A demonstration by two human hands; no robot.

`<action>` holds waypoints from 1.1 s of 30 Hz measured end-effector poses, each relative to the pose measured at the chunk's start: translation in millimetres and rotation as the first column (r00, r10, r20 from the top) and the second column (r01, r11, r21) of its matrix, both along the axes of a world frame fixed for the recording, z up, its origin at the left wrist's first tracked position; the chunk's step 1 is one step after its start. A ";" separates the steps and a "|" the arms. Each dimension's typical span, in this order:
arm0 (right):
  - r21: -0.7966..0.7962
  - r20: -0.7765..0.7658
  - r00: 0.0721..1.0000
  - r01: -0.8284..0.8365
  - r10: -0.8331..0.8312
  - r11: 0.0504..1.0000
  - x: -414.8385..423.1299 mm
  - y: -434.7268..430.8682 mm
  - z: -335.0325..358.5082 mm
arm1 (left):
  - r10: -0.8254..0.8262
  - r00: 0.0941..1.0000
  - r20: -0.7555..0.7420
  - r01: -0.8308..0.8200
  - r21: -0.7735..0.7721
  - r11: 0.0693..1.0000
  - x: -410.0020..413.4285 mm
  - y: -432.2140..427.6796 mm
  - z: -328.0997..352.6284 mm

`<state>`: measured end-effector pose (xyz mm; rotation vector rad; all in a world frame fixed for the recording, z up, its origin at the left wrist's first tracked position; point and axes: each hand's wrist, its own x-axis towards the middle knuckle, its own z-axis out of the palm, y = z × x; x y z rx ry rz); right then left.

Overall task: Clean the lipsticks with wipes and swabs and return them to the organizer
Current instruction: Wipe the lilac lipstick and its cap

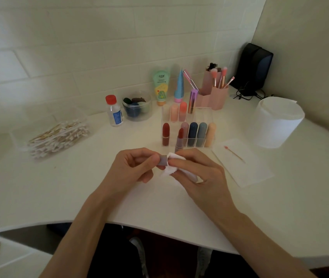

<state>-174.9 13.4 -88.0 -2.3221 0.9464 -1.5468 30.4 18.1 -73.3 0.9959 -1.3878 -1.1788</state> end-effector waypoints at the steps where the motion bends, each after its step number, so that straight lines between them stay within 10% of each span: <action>1: -0.019 -0.010 1.000 0.018 -0.018 1.000 -0.2 -0.6 -0.5 | -0.013 1.000 -0.002 0.013 0.000 1.000 0.0 0.2 0.2; 15: 0.290 0.177 0.981 -0.135 0.085 0.948 1.3 2.0 -2.0 | 0.003 1.000 -0.031 -0.005 -0.067 0.998 -3.7 -1.7 -8.6; 33: 0.238 0.156 0.986 -0.089 0.052 0.967 -2.2 5.0 -0.4 | 0.046 0.990 0.135 -0.017 -0.203 0.979 -3.1 0.1 -10.4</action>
